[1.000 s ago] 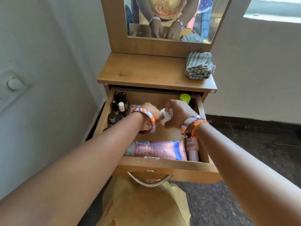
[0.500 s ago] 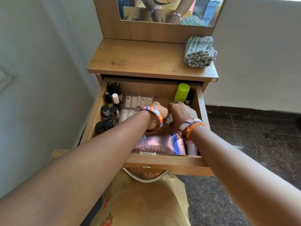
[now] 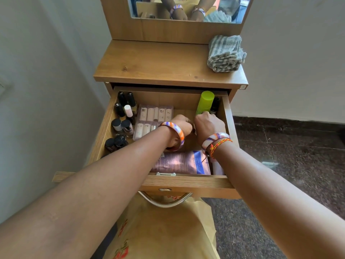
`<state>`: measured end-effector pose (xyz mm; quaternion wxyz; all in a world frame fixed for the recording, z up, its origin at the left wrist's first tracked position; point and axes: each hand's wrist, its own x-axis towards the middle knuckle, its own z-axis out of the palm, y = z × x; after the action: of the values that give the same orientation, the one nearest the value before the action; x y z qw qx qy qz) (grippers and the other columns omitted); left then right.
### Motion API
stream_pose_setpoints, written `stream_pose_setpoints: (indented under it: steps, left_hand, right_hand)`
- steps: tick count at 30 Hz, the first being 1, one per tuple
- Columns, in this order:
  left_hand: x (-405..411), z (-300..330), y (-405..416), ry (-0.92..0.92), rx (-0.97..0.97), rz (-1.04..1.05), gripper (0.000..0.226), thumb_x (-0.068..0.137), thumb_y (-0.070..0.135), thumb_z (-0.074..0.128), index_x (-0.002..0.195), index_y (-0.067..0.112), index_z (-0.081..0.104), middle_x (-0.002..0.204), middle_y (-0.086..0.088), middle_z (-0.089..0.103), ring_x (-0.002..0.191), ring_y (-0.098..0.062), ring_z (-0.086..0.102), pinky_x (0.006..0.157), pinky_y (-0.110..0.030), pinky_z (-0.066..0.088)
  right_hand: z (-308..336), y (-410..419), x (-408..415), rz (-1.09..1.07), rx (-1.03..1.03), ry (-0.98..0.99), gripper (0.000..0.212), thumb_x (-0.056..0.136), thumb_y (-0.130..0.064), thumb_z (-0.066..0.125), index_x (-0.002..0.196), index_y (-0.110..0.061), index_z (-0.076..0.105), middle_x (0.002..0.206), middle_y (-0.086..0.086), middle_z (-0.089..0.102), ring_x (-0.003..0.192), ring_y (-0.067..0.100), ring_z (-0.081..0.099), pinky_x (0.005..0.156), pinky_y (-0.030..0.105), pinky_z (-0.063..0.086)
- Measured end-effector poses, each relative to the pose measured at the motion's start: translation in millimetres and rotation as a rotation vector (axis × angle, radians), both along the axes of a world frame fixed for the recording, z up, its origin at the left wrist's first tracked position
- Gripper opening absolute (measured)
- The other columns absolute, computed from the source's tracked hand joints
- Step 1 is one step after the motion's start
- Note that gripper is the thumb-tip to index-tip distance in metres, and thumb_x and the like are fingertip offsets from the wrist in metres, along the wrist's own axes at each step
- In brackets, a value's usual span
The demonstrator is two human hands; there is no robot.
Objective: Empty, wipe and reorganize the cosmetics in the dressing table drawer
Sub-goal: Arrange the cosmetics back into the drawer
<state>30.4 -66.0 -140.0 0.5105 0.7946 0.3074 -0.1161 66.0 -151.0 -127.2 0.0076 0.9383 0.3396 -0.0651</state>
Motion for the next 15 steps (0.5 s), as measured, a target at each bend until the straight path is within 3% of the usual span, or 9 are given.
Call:
stream_pose_setpoints:
  steps: [3, 7, 9, 10, 12, 14, 15]
  left_hand:
    - [-4.2, 6.4, 1.7, 0.004, -0.011, 0.002, 0.029, 0.088, -0.005, 0.047, 0.111, -0.007, 0.065, 0.112, -0.022, 0.066, 0.105, -0.031, 0.062, 0.093, -0.033, 0.050]
    - [-18.6, 29.1, 3.9, -0.048, -0.173, 0.039, 0.021, 0.089, -0.011, 0.047, 0.095, -0.006, 0.066, 0.080, -0.012, 0.059, 0.075, -0.021, 0.057, 0.063, -0.020, 0.055]
    - [-30.8, 37.8, 7.7, -0.016, -0.184, -0.024, 0.016, 0.090, -0.005, 0.050, 0.084, 0.003, 0.063, 0.084, -0.015, 0.060, 0.079, -0.022, 0.056, 0.073, -0.026, 0.052]
    - [-38.2, 42.9, 11.0, 0.015, -0.166, -0.078, 0.011, 0.090, 0.000, 0.053, 0.090, 0.005, 0.063, 0.091, -0.017, 0.061, 0.085, -0.024, 0.057, 0.076, -0.028, 0.050]
    - [-56.7, 57.6, 13.9, 0.073, -0.123, -0.225, 0.023, 0.092, 0.005, 0.055, 0.115, 0.004, 0.058, 0.104, -0.015, 0.059, 0.094, -0.023, 0.057, 0.074, -0.026, 0.048]
    - [-75.9, 72.8, 14.6, 0.158, -0.067, -0.343, 0.033, 0.092, 0.010, 0.056, 0.125, 0.005, 0.054, 0.104, -0.007, 0.059, 0.091, -0.017, 0.058, 0.076, -0.026, 0.050]
    - [-82.4, 73.3, 19.7, 0.216, -0.026, -0.412, 0.033, 0.091, 0.011, 0.058, 0.124, 0.006, 0.055, 0.101, -0.003, 0.061, 0.088, -0.015, 0.059, 0.078, -0.027, 0.051]
  right_hand:
    - [2.4, -1.6, -0.3, -0.009, 0.019, 0.008, 0.024, 0.093, -0.007, 0.050, 0.113, 0.003, 0.062, 0.114, 0.021, 0.062, 0.107, 0.036, 0.061, 0.084, 0.038, 0.051]
    - [18.2, -5.4, -9.6, 0.003, 0.070, 0.068, 0.021, 0.090, -0.007, 0.054, 0.109, 0.000, 0.063, 0.110, 0.019, 0.065, 0.101, 0.035, 0.064, 0.080, 0.036, 0.052]
    - [27.7, -6.4, -17.0, -0.003, 0.072, 0.174, 0.024, 0.086, -0.013, 0.062, 0.107, -0.002, 0.064, 0.104, 0.016, 0.065, 0.097, 0.034, 0.064, 0.077, 0.033, 0.050]
    - [31.9, -6.3, -20.1, 0.007, 0.056, 0.235, 0.028, 0.083, -0.018, 0.067, 0.106, -0.003, 0.065, 0.096, 0.014, 0.064, 0.090, 0.031, 0.063, 0.074, 0.031, 0.049]
    - [40.4, -6.6, -26.4, 0.044, -0.001, 0.331, 0.035, 0.077, -0.025, 0.071, 0.104, -0.003, 0.067, 0.081, 0.008, 0.060, 0.074, 0.024, 0.058, 0.065, 0.025, 0.049]
    - [54.2, -10.4, -37.4, 0.080, -0.012, 0.516, 0.030, 0.079, -0.018, 0.070, 0.104, -0.001, 0.067, 0.075, 0.006, 0.060, 0.066, 0.019, 0.057, 0.059, 0.019, 0.053]
    - [61.2, -12.5, -43.5, 0.090, -0.012, 0.633, 0.025, 0.081, -0.012, 0.067, 0.104, 0.000, 0.068, 0.076, 0.007, 0.061, 0.068, 0.019, 0.059, 0.063, 0.020, 0.055]
